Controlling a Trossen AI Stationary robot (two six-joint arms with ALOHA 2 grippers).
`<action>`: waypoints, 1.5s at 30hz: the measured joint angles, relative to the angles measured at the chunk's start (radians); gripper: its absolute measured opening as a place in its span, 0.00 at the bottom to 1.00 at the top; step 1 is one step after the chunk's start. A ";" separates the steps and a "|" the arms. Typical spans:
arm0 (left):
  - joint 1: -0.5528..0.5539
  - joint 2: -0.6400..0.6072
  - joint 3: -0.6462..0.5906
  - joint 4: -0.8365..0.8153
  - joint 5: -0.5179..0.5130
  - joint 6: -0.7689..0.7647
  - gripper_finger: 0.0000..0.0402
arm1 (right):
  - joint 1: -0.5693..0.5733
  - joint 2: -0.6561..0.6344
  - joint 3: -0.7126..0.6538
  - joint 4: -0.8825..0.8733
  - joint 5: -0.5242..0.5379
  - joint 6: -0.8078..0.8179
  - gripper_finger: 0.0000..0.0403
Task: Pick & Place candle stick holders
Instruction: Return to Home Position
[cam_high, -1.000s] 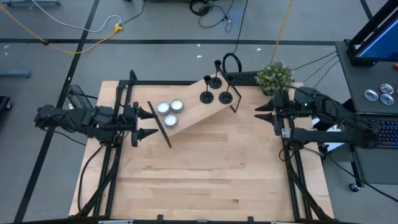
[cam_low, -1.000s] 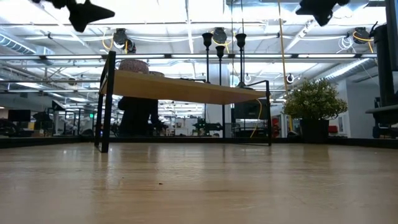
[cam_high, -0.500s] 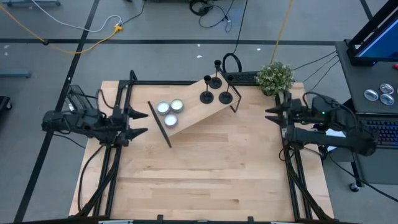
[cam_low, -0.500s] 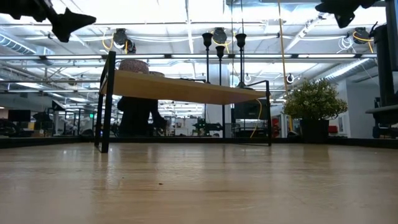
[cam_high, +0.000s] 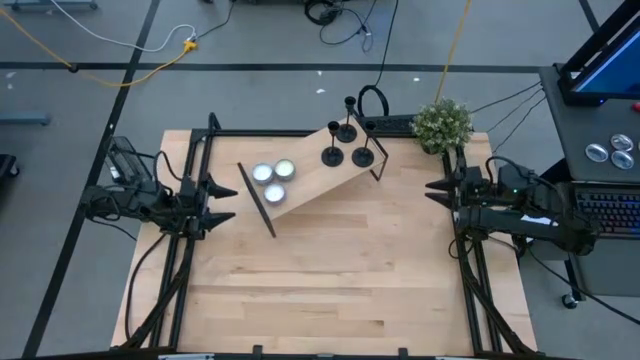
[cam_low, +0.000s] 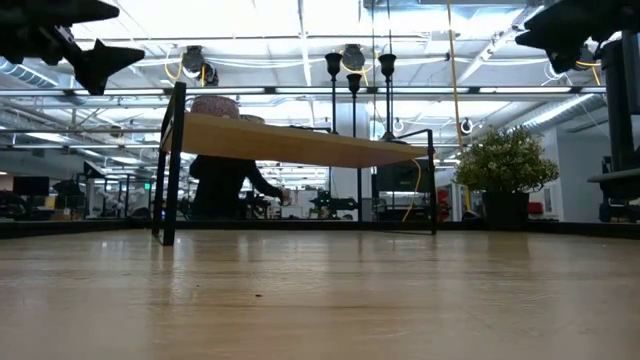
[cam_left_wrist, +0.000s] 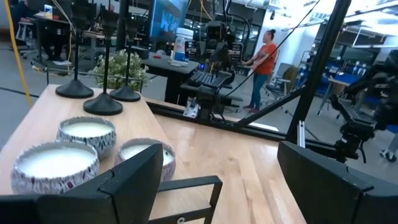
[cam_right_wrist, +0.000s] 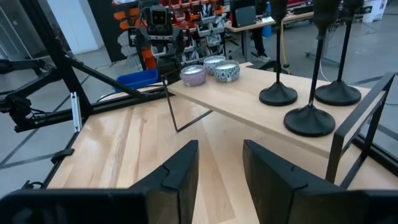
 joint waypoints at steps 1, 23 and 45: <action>0.000 -0.009 -0.011 0.006 0.000 -0.004 0.81 | 0.000 -0.011 -0.010 0.000 0.002 0.004 0.29; 0.000 -0.010 -0.084 0.040 -0.005 0.004 0.81 | 0.000 -0.144 -0.372 0.254 0.185 0.110 0.29; 0.000 0.029 -0.244 0.241 0.005 0.015 0.81 | 0.000 -0.144 -0.486 0.263 0.283 0.148 0.29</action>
